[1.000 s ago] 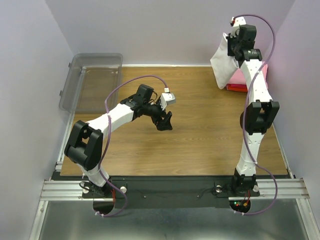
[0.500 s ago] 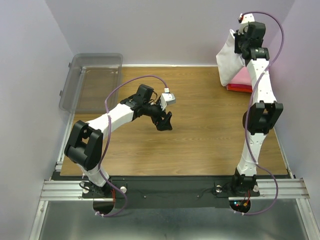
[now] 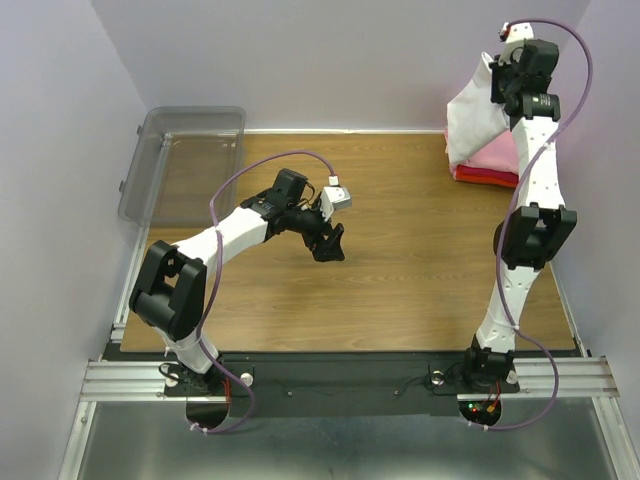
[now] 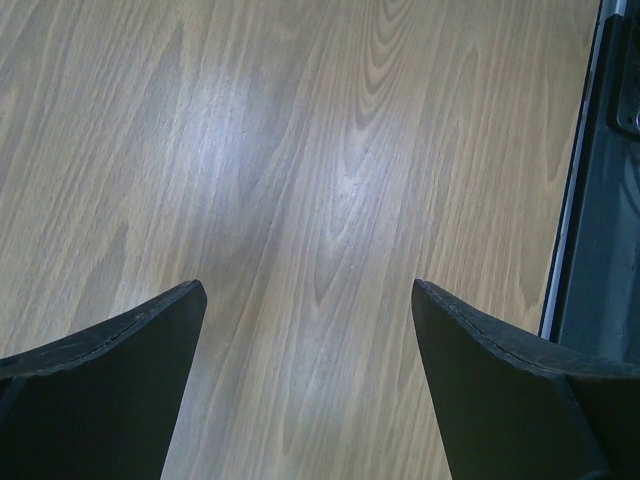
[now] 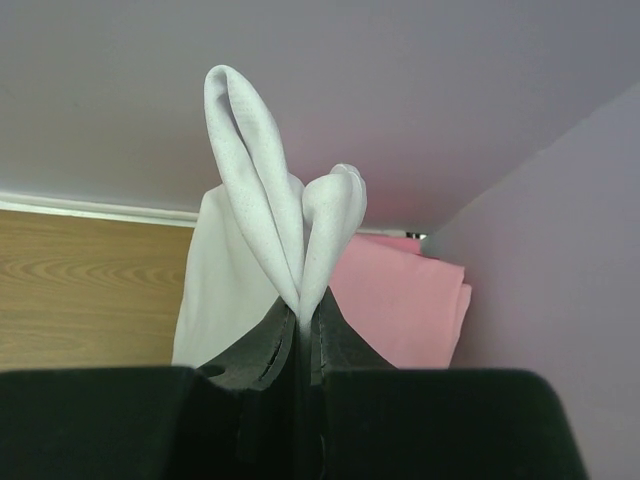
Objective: Fold and stack the t-shirts
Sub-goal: Neatly place the folded tshirt to the corner
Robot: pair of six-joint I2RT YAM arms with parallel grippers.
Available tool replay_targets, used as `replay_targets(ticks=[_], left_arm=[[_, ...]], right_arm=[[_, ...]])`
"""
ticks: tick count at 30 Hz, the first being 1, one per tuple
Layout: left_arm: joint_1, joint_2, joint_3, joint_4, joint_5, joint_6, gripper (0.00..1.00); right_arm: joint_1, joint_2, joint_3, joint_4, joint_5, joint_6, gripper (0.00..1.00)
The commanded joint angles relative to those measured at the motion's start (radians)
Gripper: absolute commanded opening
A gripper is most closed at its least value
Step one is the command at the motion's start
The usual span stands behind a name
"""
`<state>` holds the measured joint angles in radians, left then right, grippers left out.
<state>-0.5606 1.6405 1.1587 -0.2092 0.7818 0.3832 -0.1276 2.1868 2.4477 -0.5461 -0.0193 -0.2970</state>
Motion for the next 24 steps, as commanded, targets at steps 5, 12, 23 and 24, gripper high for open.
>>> replay_targets(ticks=[5, 12, 23, 24], left_arm=[[0.004, 0.010, 0.045, -0.012, 0.027, 0.000, 0.96], [0.004, 0.030, 0.061, -0.027, 0.025, 0.000, 0.96], [0.005, 0.044, 0.064, -0.030, 0.022, -0.003, 0.96], [0.005, 0.045, 0.064, -0.029, 0.020, -0.003, 0.96]], right_arm=[[-0.061, 0.043, 0.060, 0.074, -0.080, -0.067, 0.01], [-0.089, 0.097, 0.048, 0.092, -0.116, -0.108, 0.01], [-0.144, 0.192, 0.059, 0.181, -0.105, -0.177, 0.01], [-0.147, 0.197, 0.060, 0.187, -0.103, -0.180, 0.01]])
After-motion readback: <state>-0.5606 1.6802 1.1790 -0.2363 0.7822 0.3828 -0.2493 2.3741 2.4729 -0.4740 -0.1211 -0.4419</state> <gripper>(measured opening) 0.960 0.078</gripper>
